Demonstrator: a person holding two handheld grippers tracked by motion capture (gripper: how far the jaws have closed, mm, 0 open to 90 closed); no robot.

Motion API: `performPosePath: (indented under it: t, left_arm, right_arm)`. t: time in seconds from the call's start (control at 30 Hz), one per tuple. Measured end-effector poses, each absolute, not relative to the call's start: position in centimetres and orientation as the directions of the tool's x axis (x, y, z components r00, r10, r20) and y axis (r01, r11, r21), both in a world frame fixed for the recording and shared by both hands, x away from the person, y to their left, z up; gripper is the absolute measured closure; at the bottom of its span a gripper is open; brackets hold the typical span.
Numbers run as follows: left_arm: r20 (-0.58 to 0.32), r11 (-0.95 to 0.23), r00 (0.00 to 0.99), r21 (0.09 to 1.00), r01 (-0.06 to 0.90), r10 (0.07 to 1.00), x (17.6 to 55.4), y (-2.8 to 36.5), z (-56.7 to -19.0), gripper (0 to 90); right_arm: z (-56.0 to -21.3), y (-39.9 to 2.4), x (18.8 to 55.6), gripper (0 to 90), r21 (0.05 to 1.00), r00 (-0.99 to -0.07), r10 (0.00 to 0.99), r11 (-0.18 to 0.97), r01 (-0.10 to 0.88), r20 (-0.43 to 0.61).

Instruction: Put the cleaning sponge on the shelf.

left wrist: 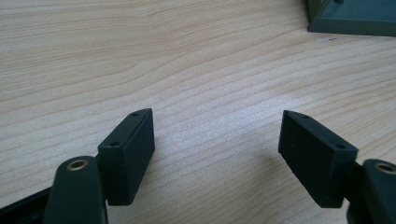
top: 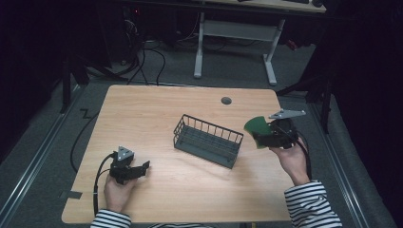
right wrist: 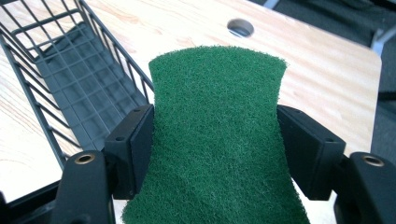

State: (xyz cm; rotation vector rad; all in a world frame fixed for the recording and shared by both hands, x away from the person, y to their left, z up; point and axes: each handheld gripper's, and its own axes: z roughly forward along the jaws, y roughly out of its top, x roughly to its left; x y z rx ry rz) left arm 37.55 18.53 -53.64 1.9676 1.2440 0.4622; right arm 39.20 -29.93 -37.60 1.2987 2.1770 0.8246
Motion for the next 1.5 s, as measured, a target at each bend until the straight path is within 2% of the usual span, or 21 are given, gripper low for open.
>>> performPosePath:
  t: [0.33,0.87,1.5]
  left_arm:
    - [-0.090,-0.244,0.462,0.752,0.612,0.882,37.6,18.6,-53.6,27.7]
    - [-0.091,-0.243,0.462,0.752,0.612,0.882,37.6,18.6,-53.6,27.7]
    - [-0.089,-0.244,0.461,0.752,0.612,0.883,37.6,18.5,-53.6,27.7]
  right_arm:
    - [-36.9,-26.0,42.1,31.7,0.662,-0.544,0.832,0.472,0.582,-0.114]
    - [-38.7,-22.2,44.0,31.5,0.619,-0.648,0.748,0.578,0.532,-0.142]
    - [-40.3,-21.1,44.1,30.6,0.586,-0.680,0.720,0.615,0.528,-0.143]
